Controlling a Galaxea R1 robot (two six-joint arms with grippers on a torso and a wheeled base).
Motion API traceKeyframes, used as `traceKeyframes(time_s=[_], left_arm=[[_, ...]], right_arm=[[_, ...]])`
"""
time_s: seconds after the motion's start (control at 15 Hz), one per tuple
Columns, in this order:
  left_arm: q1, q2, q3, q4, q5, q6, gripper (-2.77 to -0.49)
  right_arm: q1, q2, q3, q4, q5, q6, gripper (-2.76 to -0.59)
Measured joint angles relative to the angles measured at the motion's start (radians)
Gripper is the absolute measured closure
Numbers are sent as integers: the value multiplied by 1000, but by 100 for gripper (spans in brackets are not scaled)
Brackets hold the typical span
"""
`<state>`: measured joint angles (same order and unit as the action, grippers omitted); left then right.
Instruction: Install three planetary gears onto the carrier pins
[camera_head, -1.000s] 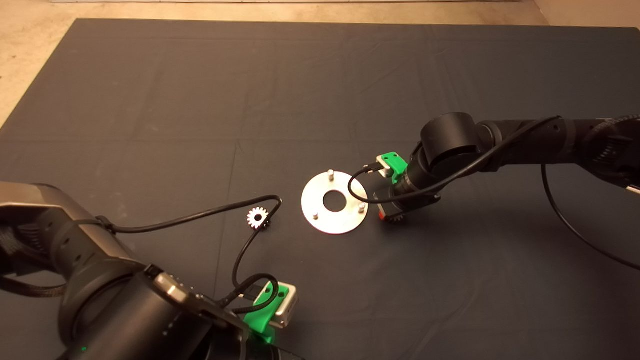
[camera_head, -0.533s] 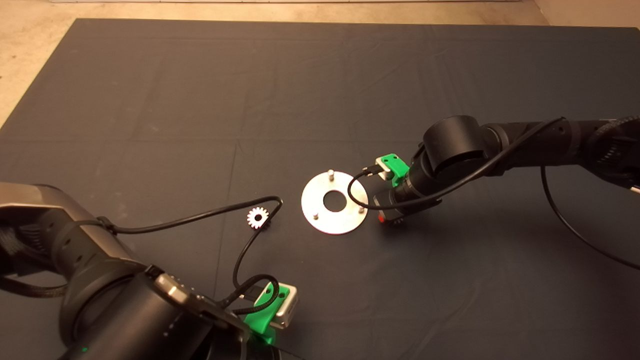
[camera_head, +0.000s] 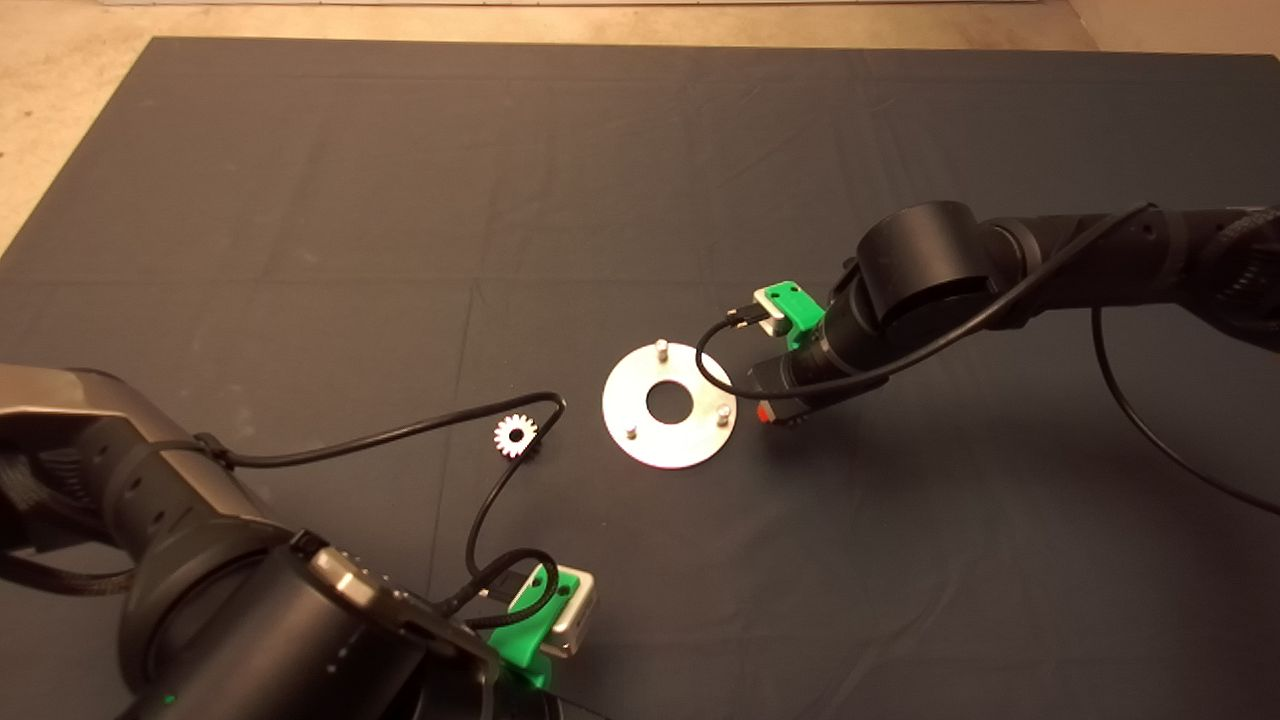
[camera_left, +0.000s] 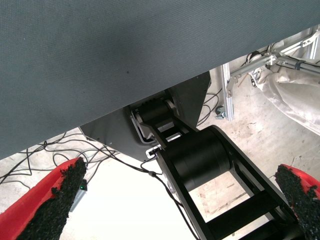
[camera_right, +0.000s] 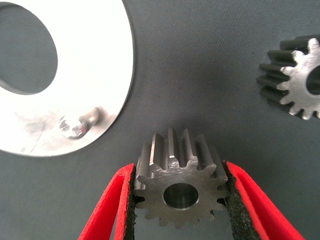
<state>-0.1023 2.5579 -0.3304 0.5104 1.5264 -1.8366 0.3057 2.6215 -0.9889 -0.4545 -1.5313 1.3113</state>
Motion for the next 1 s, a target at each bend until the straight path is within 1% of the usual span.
traceKeyframes(time_s=[0.13, 0.2, 0.27, 0.33, 0.47, 0.6, 0.73, 1.0], left_arm=[[0, 0, 0, 2, 0, 0, -276], [0, 0, 0, 2, 0, 0, -276], [0, 0, 0, 3, 0, 0, -276], [0, 0, 0, 3, 0, 0, -276], [0, 0, 0, 7, 0, 0, -276], [3, 0, 0, 11, 0, 0, -276], [16, 0, 0, 15, 0, 0, -276], [18, 17, 0, 21, 0, 0, -276]], right_arm=[[12, 1, 16, 0, 0, 3, -101], [15, 5, 23, 0, 0, 3, -101], [18, 6, 32, 0, 1, 3, -101], [23, 8, 38, 0, -1, 3, -101], [32, 11, 43, 0, 0, 3, -101], [33, 20, 44, 0, -1, 3, -102], [34, 33, 45, 0, -1, 3, -101], [38, 64, 46, 0, -2, 3, -101]])
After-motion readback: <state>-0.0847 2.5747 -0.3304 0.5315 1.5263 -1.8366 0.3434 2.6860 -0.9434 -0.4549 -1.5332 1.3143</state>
